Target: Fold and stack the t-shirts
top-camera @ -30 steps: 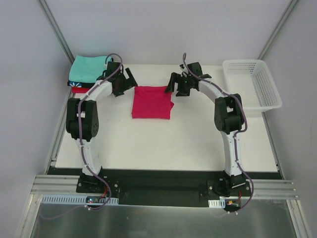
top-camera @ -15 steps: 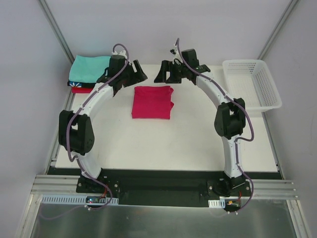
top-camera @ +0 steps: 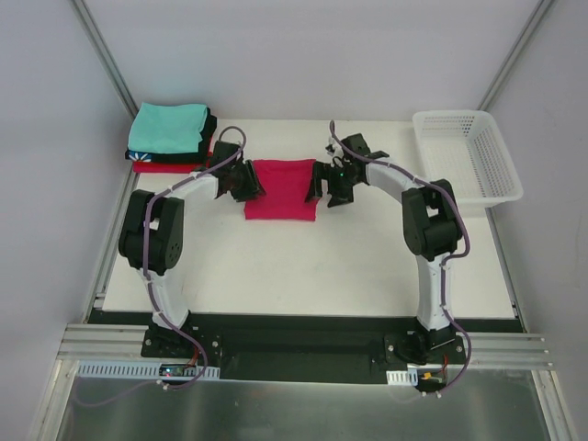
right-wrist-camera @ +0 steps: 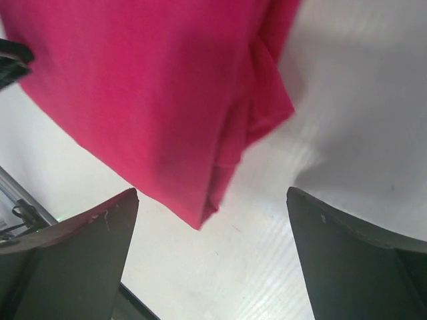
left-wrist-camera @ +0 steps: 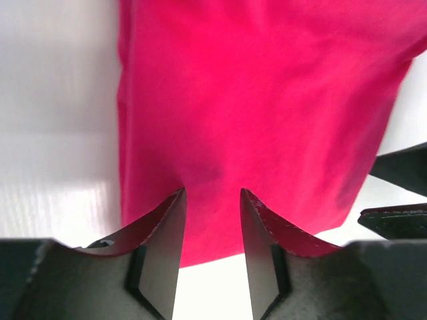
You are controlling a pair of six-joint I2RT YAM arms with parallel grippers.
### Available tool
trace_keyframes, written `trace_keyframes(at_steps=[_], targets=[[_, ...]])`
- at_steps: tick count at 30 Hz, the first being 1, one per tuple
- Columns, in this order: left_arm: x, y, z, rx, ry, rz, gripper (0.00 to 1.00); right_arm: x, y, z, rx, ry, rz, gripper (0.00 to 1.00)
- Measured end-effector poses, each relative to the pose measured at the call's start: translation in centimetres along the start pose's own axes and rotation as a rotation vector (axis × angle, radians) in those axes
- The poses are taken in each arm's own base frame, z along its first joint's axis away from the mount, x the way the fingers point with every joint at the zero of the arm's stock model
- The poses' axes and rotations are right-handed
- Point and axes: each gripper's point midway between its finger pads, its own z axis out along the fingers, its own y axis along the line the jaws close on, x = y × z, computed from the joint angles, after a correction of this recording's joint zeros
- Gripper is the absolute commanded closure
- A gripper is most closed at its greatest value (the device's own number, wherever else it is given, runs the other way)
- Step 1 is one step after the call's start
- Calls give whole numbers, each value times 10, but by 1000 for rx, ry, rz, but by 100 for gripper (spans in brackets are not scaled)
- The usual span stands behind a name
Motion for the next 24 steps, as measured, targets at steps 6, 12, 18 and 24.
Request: trace_keyframes(at_steps=[6,12,18,24], targets=[[19,26,-6,-41,29,-46,52,35,-14,-6,41,39,35,4],[25,37,-5,-54,36,-61,38,26,-9,-8,26,-1,20,4],[20,40,-5,-54,24,-57,28,17,-4,-11,21,-18,12,3],[18,45,-5,-67,19,-46,51,-3,7,-18,2,-63,-13,6]])
